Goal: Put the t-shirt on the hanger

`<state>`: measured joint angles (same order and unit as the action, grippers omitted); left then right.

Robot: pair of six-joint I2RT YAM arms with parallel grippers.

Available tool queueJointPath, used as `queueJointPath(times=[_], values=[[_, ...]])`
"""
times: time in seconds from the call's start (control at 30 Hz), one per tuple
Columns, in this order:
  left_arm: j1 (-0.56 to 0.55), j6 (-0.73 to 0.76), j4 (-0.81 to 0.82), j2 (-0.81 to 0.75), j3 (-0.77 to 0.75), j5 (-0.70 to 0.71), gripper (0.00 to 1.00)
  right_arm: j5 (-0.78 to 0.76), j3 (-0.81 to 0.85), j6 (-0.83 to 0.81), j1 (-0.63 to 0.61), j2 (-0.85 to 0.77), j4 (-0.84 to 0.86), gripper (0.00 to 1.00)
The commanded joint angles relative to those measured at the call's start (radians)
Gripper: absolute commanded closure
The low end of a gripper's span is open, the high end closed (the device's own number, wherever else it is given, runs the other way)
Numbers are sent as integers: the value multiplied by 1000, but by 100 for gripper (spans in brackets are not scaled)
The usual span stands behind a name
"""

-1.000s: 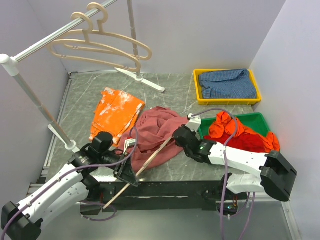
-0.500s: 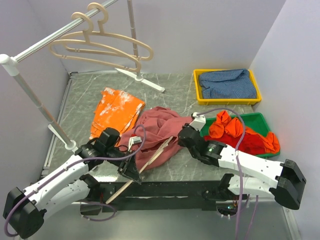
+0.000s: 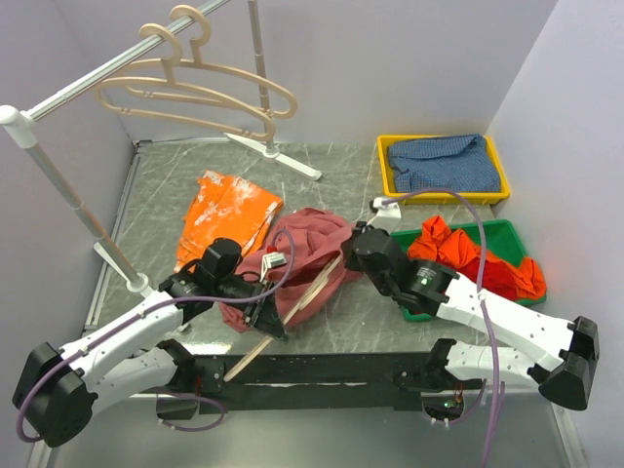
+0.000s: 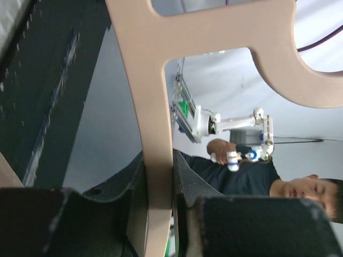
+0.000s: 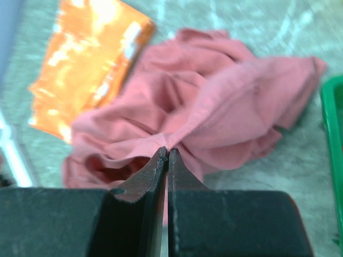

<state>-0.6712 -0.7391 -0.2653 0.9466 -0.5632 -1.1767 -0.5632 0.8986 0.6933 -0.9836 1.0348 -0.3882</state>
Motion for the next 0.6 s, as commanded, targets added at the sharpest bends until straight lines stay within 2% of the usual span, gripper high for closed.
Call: queueJointPath(times=[0.0, 0.13, 0.17, 0.23, 0.33, 0.37, 0.47, 0.53, 0.57], values=[[-5, -103, 297, 4, 2, 24, 99, 11, 127, -64, -33, 31, -8, 96], [-7, -192, 484, 6, 29, 75, 99, 17, 175, -57, -79, 36, -21, 99], [-7, -222, 609, 6, 42, 78, 99, 10, 192, -52, -98, 34, -29, 99], [-5, -296, 723, 17, 75, 95, 99, -18, 235, -51, -151, 34, -50, 99], [-5, -321, 842, 53, 98, 110, 99, -75, 257, -52, -184, 27, -66, 100], [-5, -322, 850, 69, 91, 114, 99, -84, 246, -48, -184, 22, -57, 99], [-7, -416, 1044, 128, 109, 117, 99, -81, 151, -41, -132, 8, -16, 97], [-5, -447, 1138, 156, 120, 133, 99, 18, 87, -40, -78, -11, 37, 97], [-7, -442, 1140, 184, 121, 153, 99, 67, 48, -47, -38, -21, 114, 97]])
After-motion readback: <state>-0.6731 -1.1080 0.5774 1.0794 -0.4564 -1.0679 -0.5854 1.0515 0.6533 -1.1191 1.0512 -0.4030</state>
